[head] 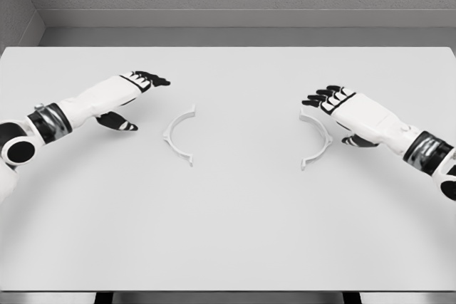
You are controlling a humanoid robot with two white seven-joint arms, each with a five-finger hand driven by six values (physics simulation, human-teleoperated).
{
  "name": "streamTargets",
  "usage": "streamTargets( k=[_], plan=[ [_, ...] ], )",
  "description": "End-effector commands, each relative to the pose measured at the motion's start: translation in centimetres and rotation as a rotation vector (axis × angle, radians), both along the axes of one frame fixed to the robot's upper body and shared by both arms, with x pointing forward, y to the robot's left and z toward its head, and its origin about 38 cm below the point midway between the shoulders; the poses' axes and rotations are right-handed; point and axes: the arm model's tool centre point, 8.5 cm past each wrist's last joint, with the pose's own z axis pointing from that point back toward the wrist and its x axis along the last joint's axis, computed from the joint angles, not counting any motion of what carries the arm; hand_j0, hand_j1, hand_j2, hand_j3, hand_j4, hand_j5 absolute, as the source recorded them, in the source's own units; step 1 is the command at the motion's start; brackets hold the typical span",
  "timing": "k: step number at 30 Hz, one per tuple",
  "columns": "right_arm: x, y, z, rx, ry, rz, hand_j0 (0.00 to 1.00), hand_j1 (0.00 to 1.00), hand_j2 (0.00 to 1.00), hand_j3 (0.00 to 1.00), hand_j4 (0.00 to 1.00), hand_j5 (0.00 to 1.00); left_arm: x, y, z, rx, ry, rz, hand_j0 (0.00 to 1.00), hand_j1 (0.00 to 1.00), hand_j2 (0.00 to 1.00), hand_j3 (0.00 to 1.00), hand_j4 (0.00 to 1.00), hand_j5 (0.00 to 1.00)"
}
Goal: Assemble PVC drainage pipe clamps
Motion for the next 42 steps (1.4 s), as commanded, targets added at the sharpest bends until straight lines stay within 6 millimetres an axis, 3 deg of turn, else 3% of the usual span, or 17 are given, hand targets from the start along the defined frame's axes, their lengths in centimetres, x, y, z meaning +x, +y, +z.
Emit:
streamTargets(
  k=[1, 9, 19, 42],
  plan=[
    [0.2, -0.2, -0.9, 0.008, 0.028, -0.013, 1.00, 1.00, 1.00, 1.00, 1.00, 1.00, -0.1, -0.4, 0.0, -0.003, 0.001, -0.012, 1.00, 1.00, 1.00, 1.00, 1.00, 1.00],
    [0.9, 0.1, -1.9, 0.019, 0.056, -0.019, 1.00, 1.00, 1.00, 1.00, 1.00, 1.00, -0.1, -1.7, -0.3, -0.010, -0.002, -0.030, 1.00, 1.00, 1.00, 1.00, 1.00, 1.00],
    [1.6, -0.2, -1.6, 0.018, 0.055, -0.029, 1.00, 1.00, 1.00, 1.00, 1.00, 1.00, -0.1, -2.9, -0.8, -0.015, 0.004, -0.044, 1.00, 1.00, 1.00, 1.00, 1.00, 1.00],
    [1.6, 1.2, -1.7, 0.033, 0.053, -0.003, 1.00, 1.00, 1.00, 1.00, 1.00, 1.00, -0.2, -4.9, -1.5, -0.013, 0.007, -0.077, 1.00, 1.00, 1.00, 1.00, 1.00, 1.00]
  ],
)
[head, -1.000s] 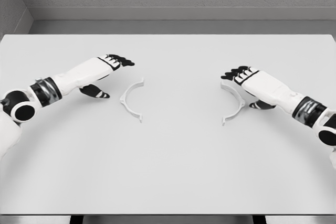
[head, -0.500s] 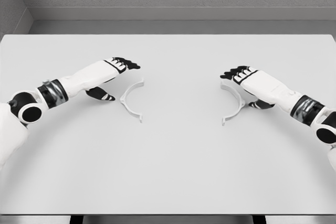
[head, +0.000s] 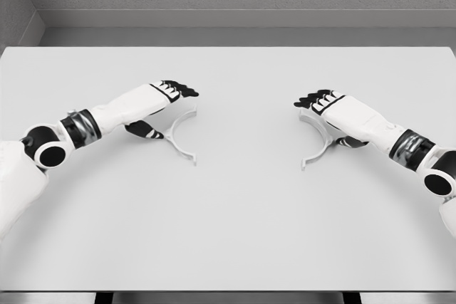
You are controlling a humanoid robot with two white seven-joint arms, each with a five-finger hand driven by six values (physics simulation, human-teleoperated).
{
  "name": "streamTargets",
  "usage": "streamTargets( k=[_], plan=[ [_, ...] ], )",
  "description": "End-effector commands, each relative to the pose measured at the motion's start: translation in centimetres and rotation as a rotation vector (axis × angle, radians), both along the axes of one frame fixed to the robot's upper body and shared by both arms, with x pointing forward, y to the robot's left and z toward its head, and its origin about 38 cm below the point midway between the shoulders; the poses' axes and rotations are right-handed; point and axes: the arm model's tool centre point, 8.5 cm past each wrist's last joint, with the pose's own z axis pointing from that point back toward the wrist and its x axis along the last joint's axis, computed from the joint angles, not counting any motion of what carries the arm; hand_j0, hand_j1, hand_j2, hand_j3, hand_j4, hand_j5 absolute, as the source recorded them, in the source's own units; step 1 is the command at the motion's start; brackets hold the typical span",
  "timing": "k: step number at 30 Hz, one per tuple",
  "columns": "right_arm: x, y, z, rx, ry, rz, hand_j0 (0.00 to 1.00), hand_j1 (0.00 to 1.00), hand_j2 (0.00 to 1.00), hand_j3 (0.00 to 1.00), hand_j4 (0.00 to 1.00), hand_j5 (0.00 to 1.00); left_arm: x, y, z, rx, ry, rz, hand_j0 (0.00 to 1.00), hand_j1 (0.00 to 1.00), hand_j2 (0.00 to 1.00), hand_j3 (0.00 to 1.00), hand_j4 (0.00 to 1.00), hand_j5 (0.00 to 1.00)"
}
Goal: Assemble PVC drainage pipe clamps
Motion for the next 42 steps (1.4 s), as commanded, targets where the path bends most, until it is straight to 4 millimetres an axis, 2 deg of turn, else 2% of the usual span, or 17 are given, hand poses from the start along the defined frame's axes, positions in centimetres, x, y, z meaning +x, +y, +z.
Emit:
streamTargets(
  k=[1, 13, 15, 23, 26, 33, 36, 42],
  plan=[
    [-0.1, 0.3, 0.3, 0.011, -0.003, 0.008, 1.00, 1.00, 1.00, 1.00, 1.00, 1.00, 0.0, -0.2, 0.0, -0.004, 0.000, -0.002, 1.00, 1.00, 1.00, 1.00, 1.00, 1.00],
    [-0.2, 1.1, 0.1, 0.015, 0.002, 0.028, 1.00, 1.00, 1.00, 1.00, 1.00, 1.00, 0.1, -1.2, 0.3, -0.018, -0.010, -0.017, 1.00, 1.00, 1.00, 1.00, 1.00, 1.00],
    [0.1, 1.5, 0.3, 0.017, -0.004, 0.032, 1.00, 1.00, 1.00, 1.00, 1.00, 1.00, -0.1, -2.1, 0.7, -0.033, -0.022, -0.034, 1.00, 1.00, 1.00, 1.00, 1.00, 1.00],
    [0.2, 2.1, 0.3, 0.027, -0.006, 0.042, 1.00, 1.00, 1.00, 1.00, 1.00, 1.00, -0.3, -2.7, 1.2, -0.034, -0.042, -0.055, 1.00, 1.00, 1.00, 1.00, 1.00, 1.00],
    [0.1, 2.3, 0.2, 0.026, -0.004, 0.048, 1.00, 1.00, 1.00, 1.00, 1.00, 1.00, -0.4, -3.6, 1.2, -0.051, -0.041, -0.065, 1.00, 1.00, 1.00, 1.00, 1.00, 1.00],
    [0.3, 2.9, 0.4, 0.038, -0.009, 0.056, 1.00, 1.00, 1.00, 1.00, 1.00, 1.00, 0.1, -2.4, 1.3, -0.043, -0.040, -0.036, 1.00, 1.00, 1.00, 1.00, 1.00, 1.00],
    [0.4, 3.0, 0.5, 0.038, -0.010, 0.056, 1.00, 1.00, 1.00, 1.00, 1.00, 1.00, 0.7, -1.6, 0.7, -0.032, -0.020, -0.009, 1.00, 1.00, 1.00, 1.00, 1.00, 1.00],
    [0.5, 3.5, 0.4, 0.035, -0.008, 0.070, 1.00, 1.00, 1.00, 1.00, 1.00, 1.00, 0.9, -1.2, 0.5, -0.027, -0.010, 0.004, 1.00, 1.00, 1.00, 1.00, 1.00, 1.00]
  ],
)
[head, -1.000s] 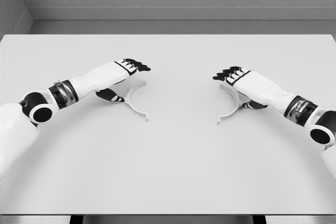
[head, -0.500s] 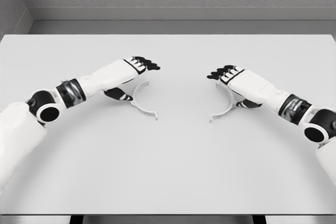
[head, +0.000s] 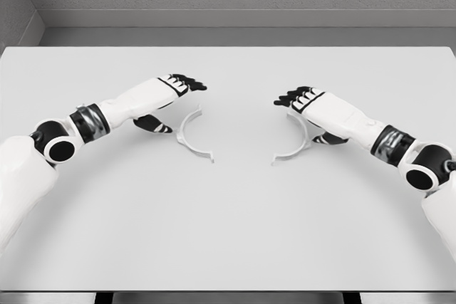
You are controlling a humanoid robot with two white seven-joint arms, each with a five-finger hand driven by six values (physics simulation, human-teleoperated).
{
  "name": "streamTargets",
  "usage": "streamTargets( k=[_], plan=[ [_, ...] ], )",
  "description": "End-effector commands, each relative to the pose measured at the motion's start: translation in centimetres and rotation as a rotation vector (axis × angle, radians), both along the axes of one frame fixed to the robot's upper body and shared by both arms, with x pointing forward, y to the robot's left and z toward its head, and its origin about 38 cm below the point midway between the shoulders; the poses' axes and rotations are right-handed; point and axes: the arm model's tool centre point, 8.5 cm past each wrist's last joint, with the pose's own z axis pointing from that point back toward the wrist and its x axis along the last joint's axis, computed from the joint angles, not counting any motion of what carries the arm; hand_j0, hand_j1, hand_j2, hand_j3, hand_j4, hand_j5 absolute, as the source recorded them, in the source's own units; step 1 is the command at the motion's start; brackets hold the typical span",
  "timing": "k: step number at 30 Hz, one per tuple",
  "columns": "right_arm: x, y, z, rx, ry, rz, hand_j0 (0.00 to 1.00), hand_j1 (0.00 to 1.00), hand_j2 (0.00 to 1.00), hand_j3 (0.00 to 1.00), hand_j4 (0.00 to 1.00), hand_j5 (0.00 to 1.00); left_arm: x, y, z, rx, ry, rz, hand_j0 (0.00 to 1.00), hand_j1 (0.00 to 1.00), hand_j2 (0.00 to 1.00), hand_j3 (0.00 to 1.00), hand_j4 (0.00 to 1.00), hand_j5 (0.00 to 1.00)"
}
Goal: Assemble PVC drainage pipe clamps
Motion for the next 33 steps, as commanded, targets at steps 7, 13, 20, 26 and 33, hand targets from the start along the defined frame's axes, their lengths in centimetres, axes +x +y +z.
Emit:
streamTargets(
  k=[7, 13, 20, 26, 33],
  plan=[
    [0.0, 0.5, 0.1, 0.017, -0.002, 0.007, 1.00, 1.00, 1.00, 1.00, 1.00, 1.00, 0.1, 0.3, -0.6, 0.000, 0.018, 0.010, 1.00, 1.00, 1.00, 1.00, 1.00, 1.00],
    [-0.3, 0.4, -0.1, 0.017, 0.002, 0.006, 1.00, 1.00, 1.00, 1.00, 1.00, 1.00, 0.0, 0.1, -0.6, -0.001, 0.020, 0.009, 1.00, 1.00, 1.00, 1.00, 1.00, 1.00],
    [-0.6, 0.9, 0.6, 0.016, -0.019, 0.025, 1.00, 1.00, 1.00, 1.00, 1.00, 1.00, 0.0, -0.5, -0.6, -0.008, 0.018, -0.002, 1.00, 1.00, 1.00, 1.00, 1.00, 1.00],
    [-0.6, 1.1, 0.4, 0.020, -0.015, 0.026, 1.00, 1.00, 1.00, 1.00, 1.00, 1.00, 0.0, -1.0, -0.7, -0.007, 0.016, -0.009, 1.00, 1.00, 1.00, 1.00, 1.00, 1.00],
    [-0.6, 1.1, 0.4, 0.020, -0.014, 0.027, 1.00, 1.00, 1.00, 1.00, 1.00, 1.00, 0.0, -1.8, -0.7, -0.017, 0.015, -0.019, 1.00, 1.00, 1.00, 1.00, 1.00, 1.00]
  ],
)
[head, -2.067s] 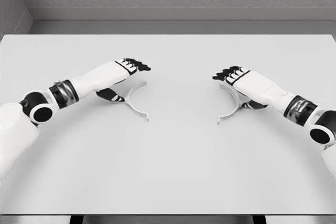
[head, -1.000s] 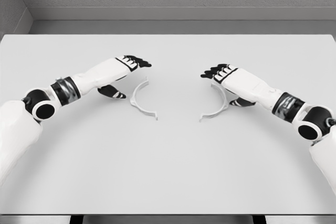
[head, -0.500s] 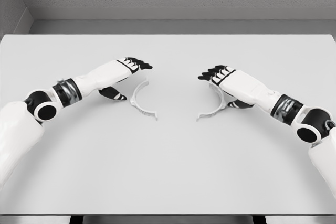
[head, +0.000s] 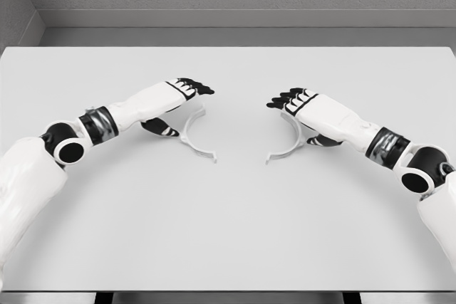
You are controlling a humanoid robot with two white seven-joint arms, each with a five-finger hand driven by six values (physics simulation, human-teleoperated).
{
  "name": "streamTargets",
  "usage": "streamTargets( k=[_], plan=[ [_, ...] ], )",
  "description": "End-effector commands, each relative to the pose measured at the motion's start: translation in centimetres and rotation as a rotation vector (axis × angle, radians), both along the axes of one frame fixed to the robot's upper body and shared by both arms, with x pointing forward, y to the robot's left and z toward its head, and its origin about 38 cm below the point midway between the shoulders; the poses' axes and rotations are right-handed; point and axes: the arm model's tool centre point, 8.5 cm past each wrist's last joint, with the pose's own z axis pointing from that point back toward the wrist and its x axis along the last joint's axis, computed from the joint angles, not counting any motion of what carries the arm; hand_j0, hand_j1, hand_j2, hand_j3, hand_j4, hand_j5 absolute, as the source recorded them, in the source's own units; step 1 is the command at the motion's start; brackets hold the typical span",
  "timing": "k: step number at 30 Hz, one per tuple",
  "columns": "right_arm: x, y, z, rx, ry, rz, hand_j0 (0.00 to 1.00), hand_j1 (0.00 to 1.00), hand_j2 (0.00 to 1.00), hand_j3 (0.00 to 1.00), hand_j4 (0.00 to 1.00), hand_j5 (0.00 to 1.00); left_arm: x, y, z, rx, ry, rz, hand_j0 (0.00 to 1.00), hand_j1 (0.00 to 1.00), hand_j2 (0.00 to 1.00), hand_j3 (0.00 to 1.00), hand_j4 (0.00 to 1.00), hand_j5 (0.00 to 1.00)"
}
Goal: Assemble PVC drainage pipe clamps
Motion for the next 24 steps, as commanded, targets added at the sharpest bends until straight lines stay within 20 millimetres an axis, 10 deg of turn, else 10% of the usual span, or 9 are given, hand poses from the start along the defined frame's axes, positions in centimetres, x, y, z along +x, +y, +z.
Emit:
streamTargets(
  k=[1, 24],
  plan=[
    [0.0, 0.0, 0.0, 0.007, 0.001, -0.002, 1.00, 1.00, 1.00, 1.00, 1.00, 1.00, 0.0, -0.3, 0.1, -0.013, 0.001, -0.003, 1.00, 1.00, 1.00, 1.00, 1.00, 1.00],
    [1.6, 2.9, -0.8, 0.018, 0.036, 0.035, 1.00, 1.00, 1.00, 1.00, 1.00, 1.00, -0.4, -4.1, 0.4, -0.052, -0.019, -0.056, 1.00, 1.00, 1.00, 1.00, 1.00, 1.00]
  ],
)
